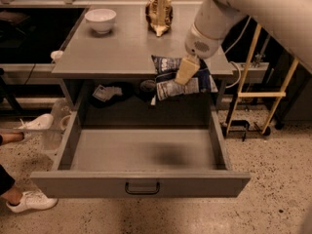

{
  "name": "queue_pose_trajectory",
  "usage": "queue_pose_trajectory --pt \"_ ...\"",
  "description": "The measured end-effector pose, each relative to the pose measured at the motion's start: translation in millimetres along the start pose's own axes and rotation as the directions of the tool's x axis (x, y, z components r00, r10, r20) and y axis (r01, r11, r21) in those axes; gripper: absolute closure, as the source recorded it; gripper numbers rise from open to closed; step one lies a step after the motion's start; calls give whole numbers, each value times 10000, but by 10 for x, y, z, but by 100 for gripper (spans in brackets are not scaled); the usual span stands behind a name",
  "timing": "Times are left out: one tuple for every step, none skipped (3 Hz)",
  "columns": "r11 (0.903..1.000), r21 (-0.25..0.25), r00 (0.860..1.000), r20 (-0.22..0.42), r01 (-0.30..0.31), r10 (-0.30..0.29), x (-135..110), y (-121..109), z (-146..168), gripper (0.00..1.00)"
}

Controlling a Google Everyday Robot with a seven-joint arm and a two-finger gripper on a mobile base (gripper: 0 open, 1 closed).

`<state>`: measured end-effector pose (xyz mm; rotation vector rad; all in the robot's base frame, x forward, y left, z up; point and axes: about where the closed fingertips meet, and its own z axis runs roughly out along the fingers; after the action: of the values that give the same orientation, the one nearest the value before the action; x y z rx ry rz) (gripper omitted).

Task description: Pick blue chip bag from top drawer and place on counter

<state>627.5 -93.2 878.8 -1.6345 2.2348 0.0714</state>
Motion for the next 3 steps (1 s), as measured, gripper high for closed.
queue_pose_trajectory --pt "9960 -870 9948 -1013 -226 137 -271 -224 225 100" --pt "9857 -1461 9848 -1629 -838 596 -545 -425 550 100" --pt "9918 -922 9882 -1328 -889 763 -637 -652 462 100"
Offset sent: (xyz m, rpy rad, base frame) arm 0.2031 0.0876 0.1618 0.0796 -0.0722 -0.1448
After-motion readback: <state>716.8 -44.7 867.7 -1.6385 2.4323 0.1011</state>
